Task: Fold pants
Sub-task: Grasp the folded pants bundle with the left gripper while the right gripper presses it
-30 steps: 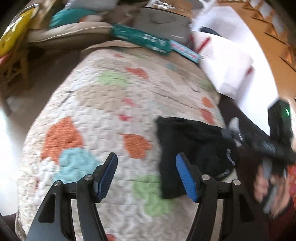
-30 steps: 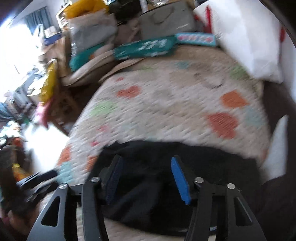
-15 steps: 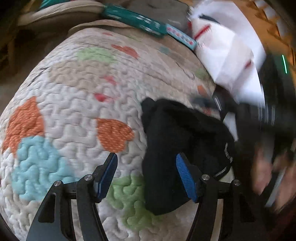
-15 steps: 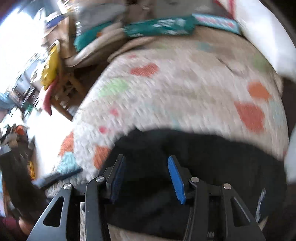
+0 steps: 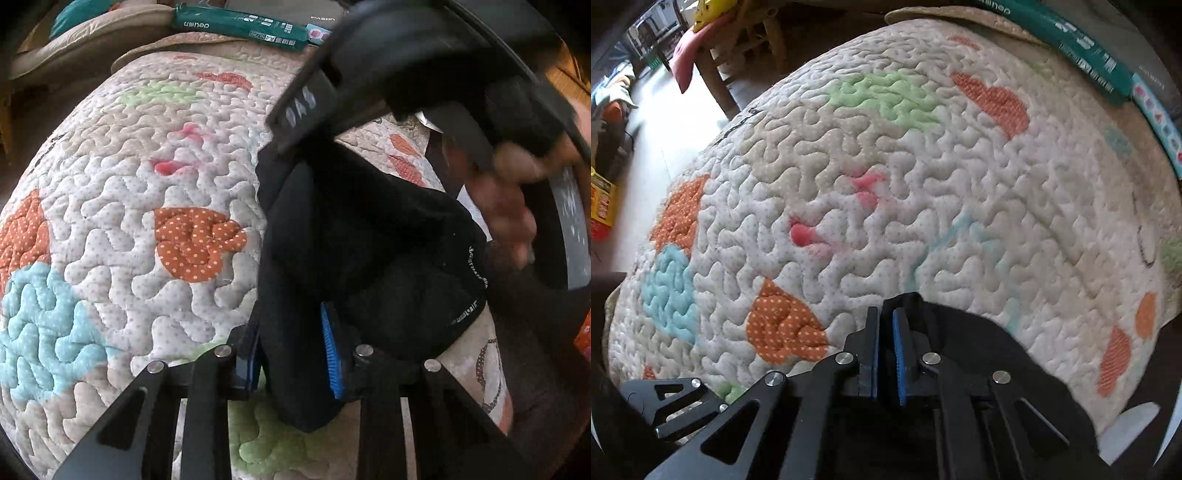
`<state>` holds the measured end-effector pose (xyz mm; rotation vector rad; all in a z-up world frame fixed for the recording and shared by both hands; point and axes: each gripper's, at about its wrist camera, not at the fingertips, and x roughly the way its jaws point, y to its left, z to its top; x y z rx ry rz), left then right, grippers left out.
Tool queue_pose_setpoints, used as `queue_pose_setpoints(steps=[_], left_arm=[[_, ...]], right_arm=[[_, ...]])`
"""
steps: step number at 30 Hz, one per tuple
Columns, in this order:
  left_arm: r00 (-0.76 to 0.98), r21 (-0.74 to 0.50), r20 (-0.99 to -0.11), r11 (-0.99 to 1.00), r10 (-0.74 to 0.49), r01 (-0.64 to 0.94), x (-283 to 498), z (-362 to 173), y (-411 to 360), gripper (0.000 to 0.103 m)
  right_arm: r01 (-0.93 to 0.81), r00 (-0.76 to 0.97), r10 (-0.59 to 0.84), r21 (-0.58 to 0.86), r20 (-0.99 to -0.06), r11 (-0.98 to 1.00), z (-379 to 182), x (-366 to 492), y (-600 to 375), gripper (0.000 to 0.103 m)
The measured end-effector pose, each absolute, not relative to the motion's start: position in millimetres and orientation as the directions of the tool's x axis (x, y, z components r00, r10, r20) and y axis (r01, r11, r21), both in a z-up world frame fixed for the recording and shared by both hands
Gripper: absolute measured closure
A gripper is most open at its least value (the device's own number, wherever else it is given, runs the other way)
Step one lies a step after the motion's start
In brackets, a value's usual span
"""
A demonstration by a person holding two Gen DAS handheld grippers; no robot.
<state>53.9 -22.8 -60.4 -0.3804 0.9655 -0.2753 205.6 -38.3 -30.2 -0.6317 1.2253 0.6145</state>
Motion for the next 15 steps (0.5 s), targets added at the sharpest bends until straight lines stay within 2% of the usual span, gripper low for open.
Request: queue_pose_setpoints(steps=[2,7,8,9,11,12,13,15], left_arm=[[0.543,-0.422,-0.748,0.905,-0.383,0.057,54,-62,-27,0.076],[0.555,-0.395,-0.749,0.916,-0.362,0.065,51,-61,-34,0.076],[0.556,-0.395,-0.749,0.917,-0.361,0.062,51,-62,-35,0.076],[0.559,-0.39,-0.749,0.919,-0.355,0.061,50,-61,-36,0.076],[0.564,-0.377,-0.751,0.924,-0.344,0.061,50,-61,-39,0.076],[0.566,-0.368,-0.752,0.928,-0.337,0.063,50,-60,-42,0.076],[0.567,-0.361,-0.754,0.93,-0.333,0.065,50,-60,-44,0.076],[0.567,-0.353,-0.756,0.933,-0.327,0.068,49,-59,-47,0.076]], right_arm=[[-0.687,0.287,0.076,-0.15,-0.955,0.711,-25,215,-40,0.103],[-0.551,0.424,0.038,-0.224,-0.905,0.803,-9,246,-52,0.102],[-0.559,0.415,0.068,-0.195,-0.907,0.806,-6,247,-52,0.102],[-0.597,0.359,0.161,-0.093,-0.919,0.797,-3,244,-52,0.1],[-0.661,0.239,0.224,0.011,-0.945,0.751,-5,236,-46,0.086],[-0.687,0.209,0.205,0.006,-0.956,0.727,-9,230,-41,0.05],[-0.708,0.207,0.177,-0.023,-0.962,0.706,-13,223,-36,0.023],[-0.734,0.219,0.095,-0.1,-0.971,0.672,-25,217,-28,0.029]])
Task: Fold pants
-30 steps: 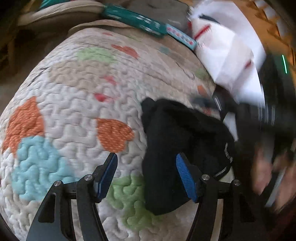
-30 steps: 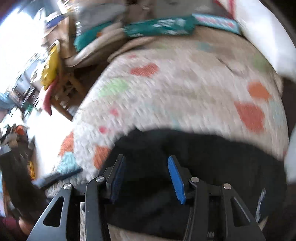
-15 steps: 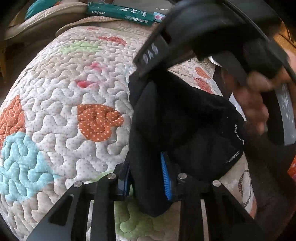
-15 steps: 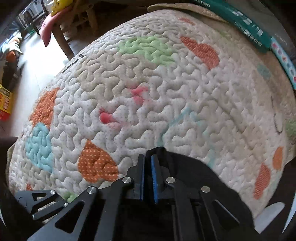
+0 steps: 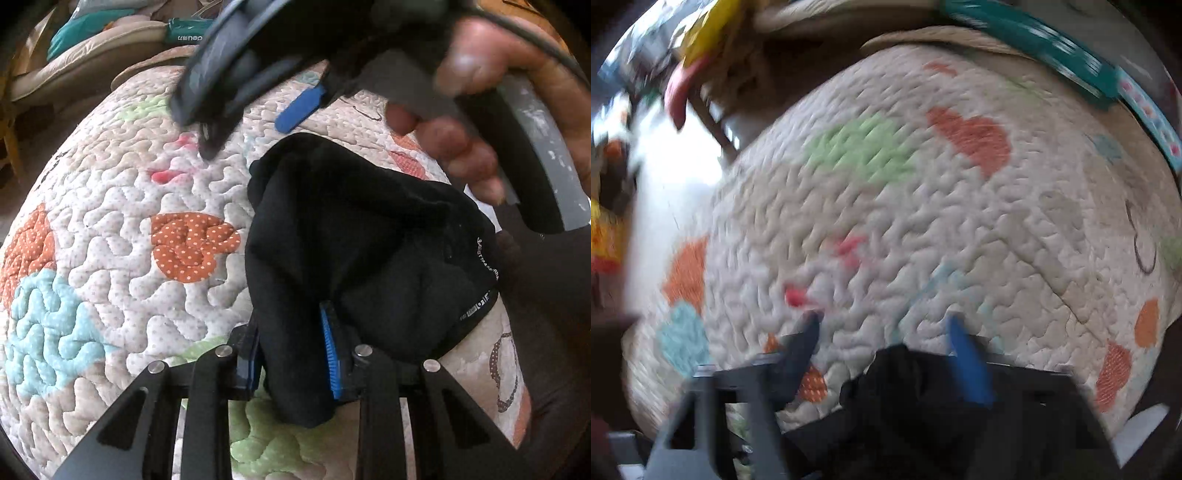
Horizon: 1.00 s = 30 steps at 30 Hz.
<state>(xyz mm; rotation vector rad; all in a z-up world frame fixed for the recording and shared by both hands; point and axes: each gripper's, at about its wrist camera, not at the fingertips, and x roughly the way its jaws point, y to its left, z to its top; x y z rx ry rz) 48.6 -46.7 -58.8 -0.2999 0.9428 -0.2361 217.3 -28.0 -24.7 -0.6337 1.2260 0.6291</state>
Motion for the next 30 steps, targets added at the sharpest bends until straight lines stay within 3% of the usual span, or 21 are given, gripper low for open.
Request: queue_pose_setpoints(steps=[2,3,4,6,13,18,22,25,30], left_arm=[[0.565,-0.351,-0.758,0.934,-0.326,0.067,50,-58,-47,0.076],[0.563,-0.352,-0.76,0.934,-0.326,0.066,50,-58,-47,0.076],[0.562,-0.352,-0.76,0.934,-0.327,0.066,49,-57,-46,0.076],[0.563,-0.345,-0.762,0.936,-0.32,0.066,47,-55,-48,0.076],[0.556,-0.351,-0.767,0.935,-0.32,0.053,49,-55,-51,0.078],[0.558,-0.331,-0.77,0.942,-0.309,0.065,48,-56,-53,0.078],[0.555,-0.328,-0.773,0.942,-0.306,0.063,47,-56,-55,0.078],[0.559,-0.311,-0.775,0.948,-0.296,0.07,46,-56,-58,0.078],[0.558,-0.311,-0.775,0.948,-0.296,0.071,47,-57,-58,0.078]], right_arm=[[-0.725,0.204,-0.008,-0.157,-0.979,0.671,-42,218,-27,0.047],[-0.724,0.187,-0.054,-0.175,-0.981,0.668,-51,217,-26,0.072],[-0.729,0.166,-0.068,-0.168,-0.984,0.664,-55,215,-27,0.087],[-0.744,0.183,-0.076,-0.189,-0.98,0.641,-52,207,-23,0.094],[-0.66,0.288,-0.034,-0.224,-0.957,0.717,-23,223,-20,0.102],[-0.606,0.341,-0.009,-0.227,-0.94,0.763,-18,248,-26,0.101],[-0.567,0.333,0.083,-0.129,-0.939,0.813,-4,264,-39,0.097],[-0.607,0.239,0.122,-0.05,-0.963,0.793,-6,260,-40,0.095],[-0.75,0.168,0.068,-0.083,-0.983,0.656,-15,217,-20,0.094]])
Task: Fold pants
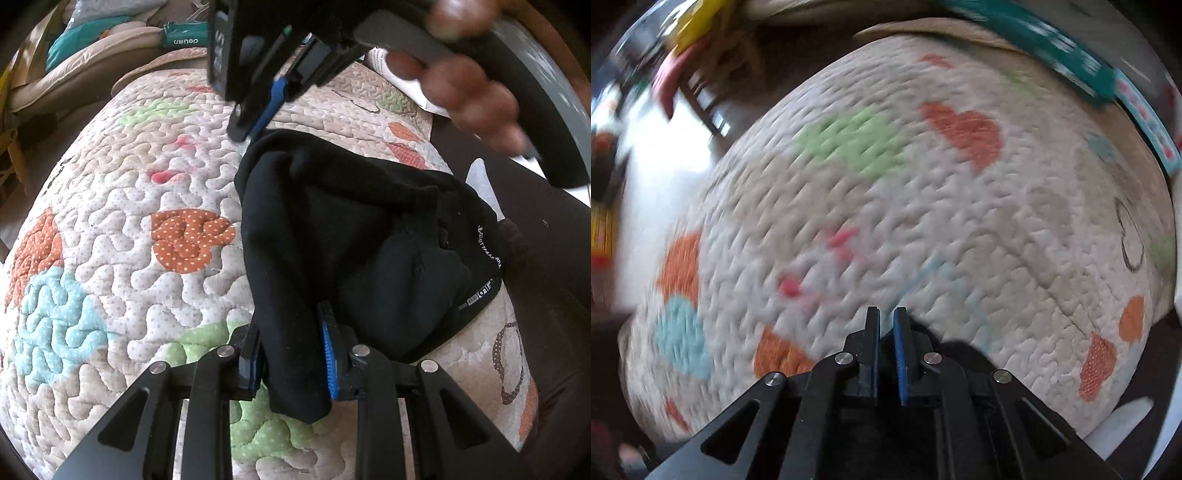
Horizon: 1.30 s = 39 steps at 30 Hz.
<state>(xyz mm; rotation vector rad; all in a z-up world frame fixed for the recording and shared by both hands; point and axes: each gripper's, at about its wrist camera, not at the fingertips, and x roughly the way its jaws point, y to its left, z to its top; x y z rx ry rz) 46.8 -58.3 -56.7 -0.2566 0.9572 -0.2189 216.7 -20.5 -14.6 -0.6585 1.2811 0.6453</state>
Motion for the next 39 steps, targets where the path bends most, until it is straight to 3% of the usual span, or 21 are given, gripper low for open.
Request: queue_pose_setpoints(steps=[5,8,9,10,12,14,15,16,22,28,30,32,34,39], left_arm=[[0.555,-0.324,-0.774,0.944,-0.306,0.067,48,-58,-56,0.078],[0.558,-0.318,-0.773,0.946,-0.301,0.07,48,-58,-56,0.078],[0.561,-0.312,-0.773,0.947,-0.297,0.072,47,-58,-56,0.078],[0.563,-0.308,-0.773,0.949,-0.294,0.073,47,-58,-56,0.078],[0.568,-0.291,-0.773,0.954,-0.282,0.078,46,-58,-59,0.078],[0.569,-0.286,-0.774,0.955,-0.279,0.079,46,-58,-61,0.078],[0.567,-0.29,-0.774,0.954,-0.282,0.078,46,-58,-60,0.078],[0.567,-0.294,-0.773,0.953,-0.284,0.077,47,-58,-60,0.078],[0.578,-0.289,-0.769,0.955,-0.274,0.069,49,-58,-59,0.077],[0.569,-0.302,-0.773,0.951,-0.282,0.061,52,-59,-54,0.076],[0.557,-0.31,-0.78,0.949,-0.287,0.055,51,-59,-53,0.076],[0.536,-0.33,-0.789,0.943,-0.301,0.044,52,-57,-50,0.076],[0.505,-0.385,-0.793,0.923,-0.34,0.015,53,-54,-41,0.076],[0.494,-0.471,-0.777,0.881,-0.391,-0.043,43,-44,-17,0.076]], right_arm=[[-0.812,0.175,-0.017,-0.154,-0.984,0.563,-33,198,-12,0.094],[-0.812,0.188,0.042,-0.131,-0.981,0.569,-20,199,-10,0.093],[-0.82,0.189,0.052,-0.129,-0.981,0.558,-16,198,-8,0.086],[-0.829,0.196,0.046,-0.14,-0.98,0.542,-16,196,-5,0.064],[-0.847,0.23,0.021,-0.19,-0.973,0.496,-17,186,1,0.039],[-0.865,0.216,-0.034,-0.208,-0.976,0.456,-31,178,9,0.044],[-0.871,0.194,-0.076,-0.207,-0.978,0.445,-40,177,9,0.08],[-0.873,0.186,-0.115,-0.218,-0.976,0.437,-46,174,10,0.097],[-0.815,0.251,-0.058,-0.243,-0.966,0.527,-26,188,10,0.098],[-0.753,0.245,-0.039,-0.215,-0.969,0.622,-40,218,6,0.098],[-0.683,0.332,-0.095,-0.309,-0.938,0.662,-42,238,-3,0.101],[-0.603,0.367,-0.131,-0.343,-0.921,0.72,-35,257,-16,0.098],[-0.532,0.372,-0.089,-0.29,-0.924,0.795,-15,272,-32,0.097],[-0.571,0.311,0.113,-0.091,-0.944,0.816,21,254,-53,0.097]])
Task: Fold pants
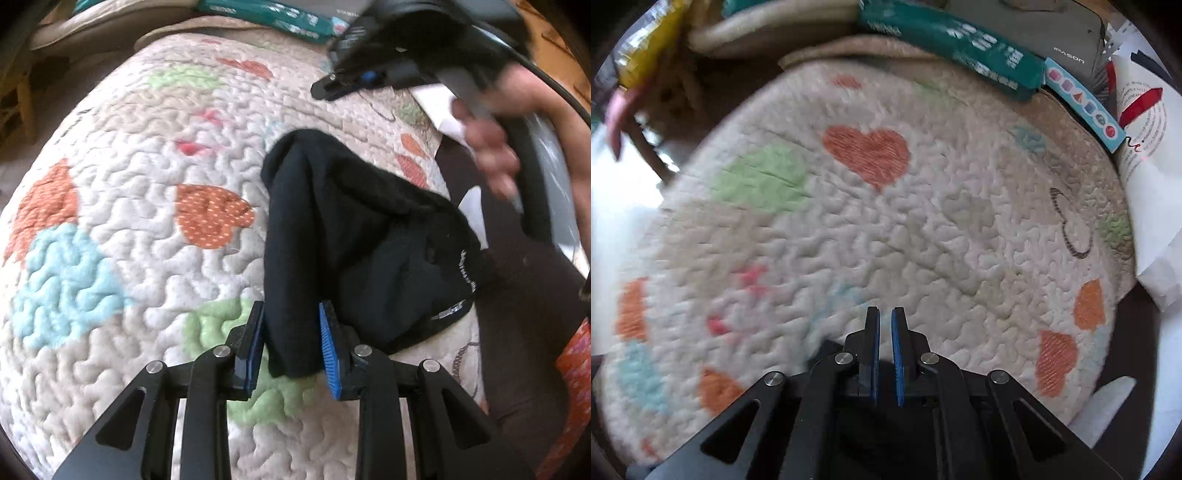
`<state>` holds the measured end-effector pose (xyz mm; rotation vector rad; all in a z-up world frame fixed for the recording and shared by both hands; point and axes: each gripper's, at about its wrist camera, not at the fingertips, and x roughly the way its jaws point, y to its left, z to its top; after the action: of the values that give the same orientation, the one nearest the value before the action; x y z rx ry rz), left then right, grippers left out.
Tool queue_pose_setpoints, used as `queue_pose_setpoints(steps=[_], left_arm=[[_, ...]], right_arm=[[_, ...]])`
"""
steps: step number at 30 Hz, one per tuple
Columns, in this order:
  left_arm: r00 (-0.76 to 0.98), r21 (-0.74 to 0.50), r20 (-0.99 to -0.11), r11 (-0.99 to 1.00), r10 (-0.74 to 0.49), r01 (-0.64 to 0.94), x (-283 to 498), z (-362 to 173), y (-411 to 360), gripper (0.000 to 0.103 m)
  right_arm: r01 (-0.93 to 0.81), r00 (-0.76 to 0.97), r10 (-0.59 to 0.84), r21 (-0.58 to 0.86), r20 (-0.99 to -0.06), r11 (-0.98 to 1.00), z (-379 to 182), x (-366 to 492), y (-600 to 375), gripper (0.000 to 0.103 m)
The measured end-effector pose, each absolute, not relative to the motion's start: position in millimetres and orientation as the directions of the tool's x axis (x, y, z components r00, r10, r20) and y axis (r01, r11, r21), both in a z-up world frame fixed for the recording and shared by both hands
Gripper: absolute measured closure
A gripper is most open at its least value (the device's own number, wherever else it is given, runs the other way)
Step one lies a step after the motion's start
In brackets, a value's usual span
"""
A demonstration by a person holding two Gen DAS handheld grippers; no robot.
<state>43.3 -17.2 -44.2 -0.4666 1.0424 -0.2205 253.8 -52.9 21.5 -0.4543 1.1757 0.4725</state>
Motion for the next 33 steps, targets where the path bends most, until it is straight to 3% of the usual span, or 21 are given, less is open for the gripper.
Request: queue_pose_setpoints(steps=[2,4,8,12,14,16,18,23,24,26,27,29,33], left_arm=[[0.516,-0.448,-0.776,0.893,-0.363,-0.046,37,-39,-12,0.077],[0.53,-0.435,-0.775,0.899,-0.343,-0.054,33,-37,-8,0.076],[0.532,-0.414,-0.784,0.908,-0.321,-0.062,32,-37,-5,0.072],[0.529,-0.427,-0.784,0.901,-0.325,-0.079,32,-38,0,0.068],[0.535,-0.438,-0.78,0.894,-0.325,-0.095,33,-37,6,0.066],[0.54,-0.445,-0.776,0.89,-0.326,-0.103,34,-37,12,0.063],[0.542,-0.44,-0.775,0.893,-0.324,-0.095,37,-34,9,0.06],[0.579,-0.406,-0.766,0.909,-0.28,-0.098,42,-29,17,0.056],[0.583,-0.395,-0.768,0.912,-0.266,-0.105,43,-29,19,0.056],[0.581,-0.381,-0.776,0.916,-0.244,-0.125,43,-33,24,0.056],[0.576,-0.379,-0.782,0.916,-0.238,-0.135,44,-35,27,0.056],[0.569,-0.382,-0.789,0.91,-0.232,-0.159,42,-38,34,0.056],[0.564,-0.412,-0.789,0.891,-0.244,-0.191,44,-41,45,0.056]], right_arm=[[-0.57,0.215,0.242,0.08,-0.946,0.818,24,232,-64,0.097],[-0.565,0.148,0.281,0.152,-0.948,0.811,11,221,-66,0.097],[-0.524,0.121,0.107,0.028,-0.987,0.851,-42,221,-71,0.094],[-0.436,0.178,0.251,0.153,-0.951,0.887,-18,220,-94,0.091],[-0.424,0.253,0.294,0.167,-0.922,0.89,4,207,-114,0.081],[-0.369,0.366,0.267,0.124,-0.891,0.921,26,180,-144,0.043],[-0.315,0.429,0.226,0.089,-0.875,0.945,32,160,-170,0.034],[-0.199,0.341,0.248,0.188,-0.907,0.962,-12,137,-228,0.035],[-0.188,0.327,0.267,0.214,-0.907,0.959,-20,136,-230,0.04],[-0.18,0.295,0.332,0.289,-0.896,0.94,-34,133,-225,0.064],[-0.172,0.28,0.357,0.319,-0.891,0.932,-37,133,-224,0.086],[-0.155,0.283,0.359,0.327,-0.889,0.932,-39,131,-225,0.092],[-0.15,0.33,0.235,0.194,-0.914,0.969,-34,130,-230,0.094]])
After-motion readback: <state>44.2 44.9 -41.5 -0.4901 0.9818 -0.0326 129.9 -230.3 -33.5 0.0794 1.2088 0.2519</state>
